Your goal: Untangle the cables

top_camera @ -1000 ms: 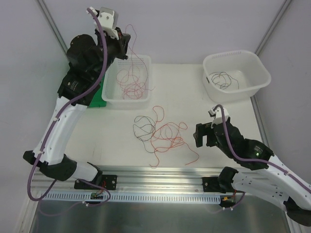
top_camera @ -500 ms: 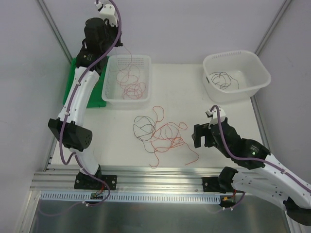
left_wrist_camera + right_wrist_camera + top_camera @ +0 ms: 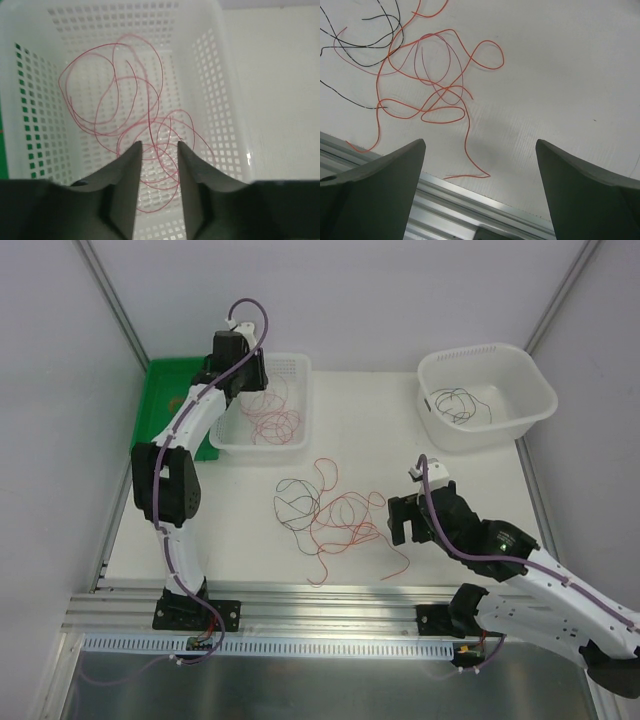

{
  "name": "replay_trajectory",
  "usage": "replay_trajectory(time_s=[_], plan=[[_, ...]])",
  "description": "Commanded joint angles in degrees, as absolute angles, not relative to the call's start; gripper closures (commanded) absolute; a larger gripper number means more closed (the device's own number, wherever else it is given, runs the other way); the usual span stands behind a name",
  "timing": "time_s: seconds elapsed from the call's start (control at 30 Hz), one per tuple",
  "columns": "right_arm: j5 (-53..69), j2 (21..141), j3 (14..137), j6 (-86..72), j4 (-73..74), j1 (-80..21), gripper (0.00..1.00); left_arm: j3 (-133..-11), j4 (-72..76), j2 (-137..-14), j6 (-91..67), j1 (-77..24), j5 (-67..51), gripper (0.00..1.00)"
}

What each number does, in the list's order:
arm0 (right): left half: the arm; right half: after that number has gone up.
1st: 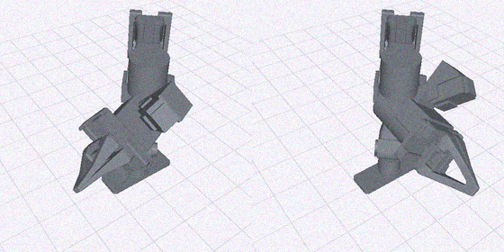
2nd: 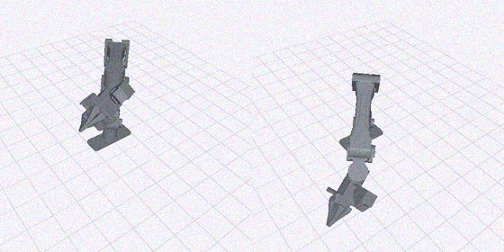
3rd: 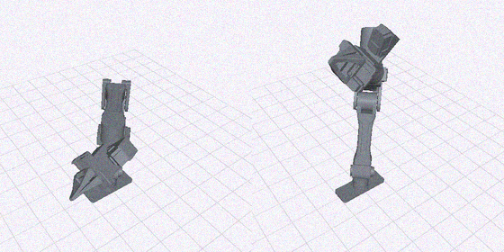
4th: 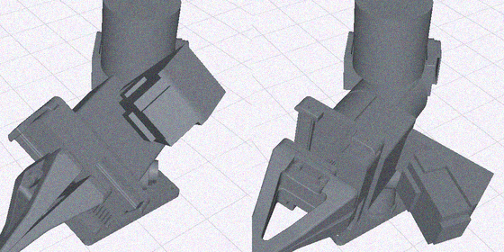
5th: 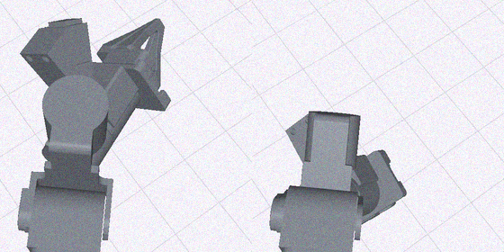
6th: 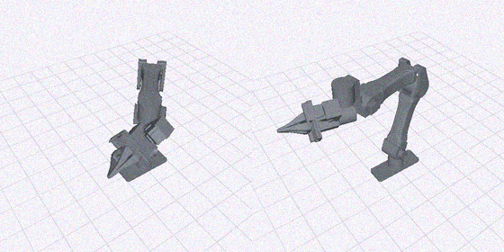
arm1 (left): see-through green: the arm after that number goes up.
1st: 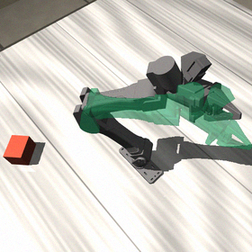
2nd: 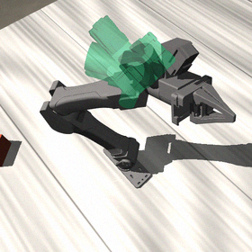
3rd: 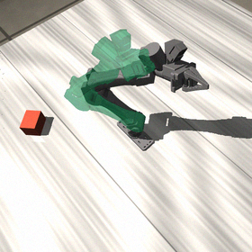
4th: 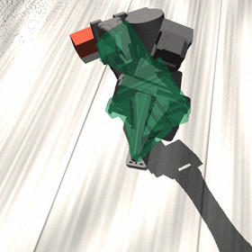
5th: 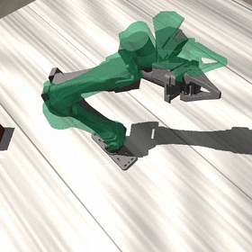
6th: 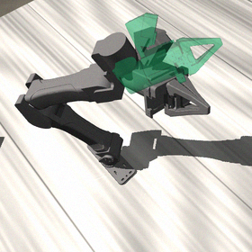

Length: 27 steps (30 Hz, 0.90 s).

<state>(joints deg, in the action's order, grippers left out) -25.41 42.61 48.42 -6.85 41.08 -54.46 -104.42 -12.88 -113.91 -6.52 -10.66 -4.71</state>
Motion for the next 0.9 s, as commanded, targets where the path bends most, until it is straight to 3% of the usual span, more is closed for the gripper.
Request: replay_trajectory(time_s=[0.0,0.03,0.07,0.17,0.2,0.3,0.63,0.73,0.83,0.87], plan=[[-23.8,42.3,48.7,-7.7,38.9,-54.2,0.03,-99.9,-10.5,-109.8,-12.1,-10.5,-7.6,0.60],[-23.4,42.1,48.6,-8.0,39.0,-54.2,0.03,-98.6,-10.5,-108.6,-13.3,-10.5,-7.7,0.53],[-23.3,41.9,48.5,-8.3,39.3,-54.3,0.03,-97.5,-10.5,-105.8,-13.8,-10.5,-7.6,0.40],[-22.7,41.8,48.3,-9.1,39.4,-54.3,0.03,-92.4,-10.5,-99.0,-15.6,-10.6,-8.3,0.24],[-22.2,42.2,48.3,-9.4,39.5,-54.2,0.03,-89.7,-10.5,-97.2,-16.1,-10.6,-9.7,0.14],[-21.3,43.0,48.3,-10.5,39.2,-54.2,0.03,-82.9,-10.5,-89.8,-19.5,-11.1,-11.6,0.01],[-16.2,49.1,47.8,-13.3,34.3,-54.3,0.01,-58.1,-11.9,-66.7,-25.8,-20.8,-11.9,0.01],[-15.6,52.1,47.9,-13.3,32.2,-54.3,0.06,-51.5,-12.4,-63.5,-26.9,-26.4,-11.0,0.01],[-14.7,56.0,48.5,-12.8,29.8,-54.0,0.19,-45.5,-13.0,-62.1,-28.7,-30.1,-10.5,0.01],[-14.3,56.9,48.8,-12.9,29.3,-53.6,0.28,-44.2,-13.2,-61.1,-29.3,-30.7,-9.8,0.01]])
